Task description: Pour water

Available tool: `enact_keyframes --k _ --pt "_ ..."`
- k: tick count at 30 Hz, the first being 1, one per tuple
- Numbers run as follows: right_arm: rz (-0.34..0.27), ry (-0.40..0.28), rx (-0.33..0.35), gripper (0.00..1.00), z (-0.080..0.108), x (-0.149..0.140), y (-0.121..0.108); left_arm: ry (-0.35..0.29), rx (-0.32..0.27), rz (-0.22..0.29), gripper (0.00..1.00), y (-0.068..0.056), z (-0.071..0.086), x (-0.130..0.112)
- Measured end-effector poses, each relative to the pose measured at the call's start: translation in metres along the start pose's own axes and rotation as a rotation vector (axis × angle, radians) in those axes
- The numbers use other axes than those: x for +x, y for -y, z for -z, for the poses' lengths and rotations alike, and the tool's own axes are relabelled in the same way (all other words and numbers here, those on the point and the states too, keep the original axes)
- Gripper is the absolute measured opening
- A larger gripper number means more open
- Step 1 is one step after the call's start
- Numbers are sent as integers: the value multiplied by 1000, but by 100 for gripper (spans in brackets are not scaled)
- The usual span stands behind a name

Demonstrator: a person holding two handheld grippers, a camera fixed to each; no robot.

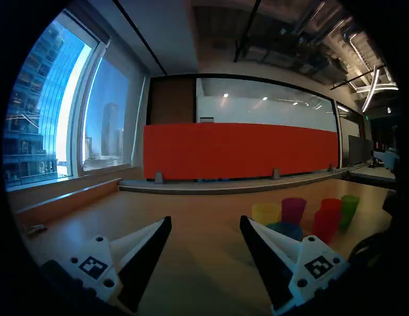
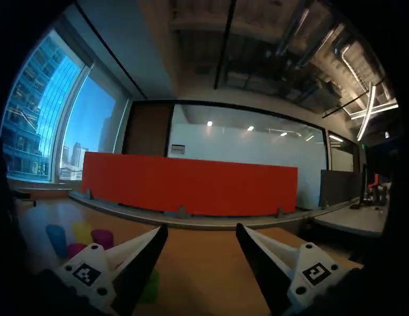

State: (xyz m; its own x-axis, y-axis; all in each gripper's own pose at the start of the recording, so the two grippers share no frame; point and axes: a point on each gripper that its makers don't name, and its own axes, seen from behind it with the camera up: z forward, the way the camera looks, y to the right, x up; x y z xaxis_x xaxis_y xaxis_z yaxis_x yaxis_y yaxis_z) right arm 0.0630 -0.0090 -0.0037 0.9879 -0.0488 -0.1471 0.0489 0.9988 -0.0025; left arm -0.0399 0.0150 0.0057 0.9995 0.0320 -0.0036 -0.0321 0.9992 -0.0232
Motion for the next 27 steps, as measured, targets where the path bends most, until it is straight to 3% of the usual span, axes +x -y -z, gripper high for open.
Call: enact_keyframes --k 27 --pt "-94 68 -9 100 2 -62 -13 0 0 0 96 1 0 0"
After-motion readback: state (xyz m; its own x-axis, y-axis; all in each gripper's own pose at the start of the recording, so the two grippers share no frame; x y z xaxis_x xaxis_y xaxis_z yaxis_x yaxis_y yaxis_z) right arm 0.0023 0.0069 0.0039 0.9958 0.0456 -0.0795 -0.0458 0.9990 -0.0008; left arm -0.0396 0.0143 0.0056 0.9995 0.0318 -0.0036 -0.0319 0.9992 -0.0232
